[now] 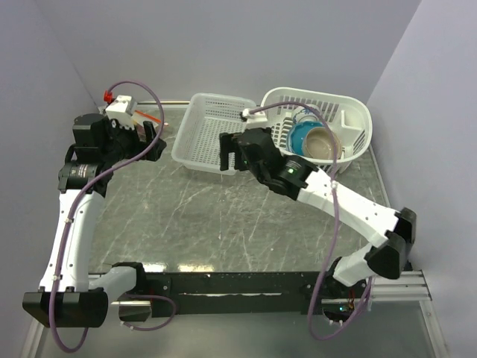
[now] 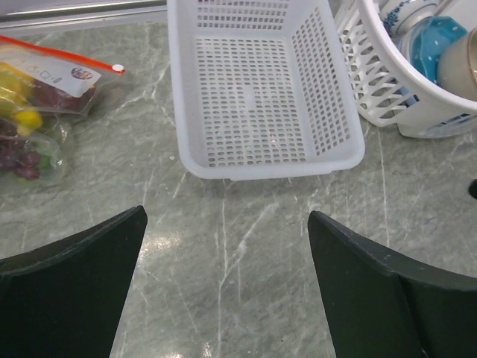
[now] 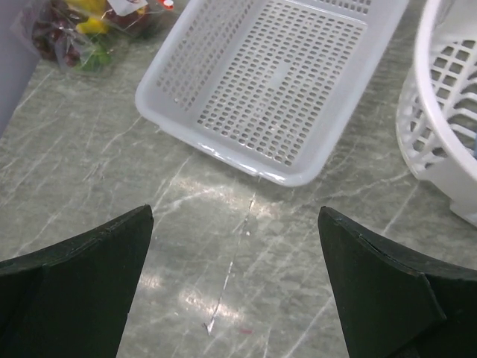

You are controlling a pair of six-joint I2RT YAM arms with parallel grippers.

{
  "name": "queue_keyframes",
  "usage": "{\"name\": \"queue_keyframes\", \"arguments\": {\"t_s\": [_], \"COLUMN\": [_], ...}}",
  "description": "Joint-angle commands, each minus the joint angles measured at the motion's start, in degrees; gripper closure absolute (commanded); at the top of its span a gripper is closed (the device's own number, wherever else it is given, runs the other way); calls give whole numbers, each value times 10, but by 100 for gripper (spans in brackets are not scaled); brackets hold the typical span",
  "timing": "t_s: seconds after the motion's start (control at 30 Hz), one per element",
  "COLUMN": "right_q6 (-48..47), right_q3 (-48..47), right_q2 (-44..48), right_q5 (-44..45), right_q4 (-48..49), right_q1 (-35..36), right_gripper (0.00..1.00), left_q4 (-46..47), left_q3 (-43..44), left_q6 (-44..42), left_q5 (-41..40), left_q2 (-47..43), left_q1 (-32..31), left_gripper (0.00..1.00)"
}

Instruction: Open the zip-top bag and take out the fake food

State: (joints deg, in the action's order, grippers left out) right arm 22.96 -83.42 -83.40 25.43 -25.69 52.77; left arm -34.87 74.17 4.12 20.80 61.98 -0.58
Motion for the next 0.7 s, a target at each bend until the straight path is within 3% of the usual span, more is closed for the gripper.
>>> {"name": "queue_keyframes", "arguments": {"t_s": [0.0, 0.27, 0.5, 0.67], "right_q6": [-34, -103, -151, -164], "right_q3": [-78, -209, -156, -151], "right_q2": [-74, -268, -304, -332], "right_q5": [-8, 19, 0, -28], "right_q4": [20, 36, 161, 192], "right_q1": [5, 4, -4, -28], "right_gripper": [0, 0, 0, 0], "left_q4": [27, 74, 131, 165], "left_q3": [-14, -21, -22, 14], "left_q6": [2, 33, 28, 19], "left_q5": [-46, -99, -112, -139], "left_q2": [2, 57, 118, 203], "left_q1": [-1, 30, 76, 91], "left_gripper": [3, 3, 3, 3]}}
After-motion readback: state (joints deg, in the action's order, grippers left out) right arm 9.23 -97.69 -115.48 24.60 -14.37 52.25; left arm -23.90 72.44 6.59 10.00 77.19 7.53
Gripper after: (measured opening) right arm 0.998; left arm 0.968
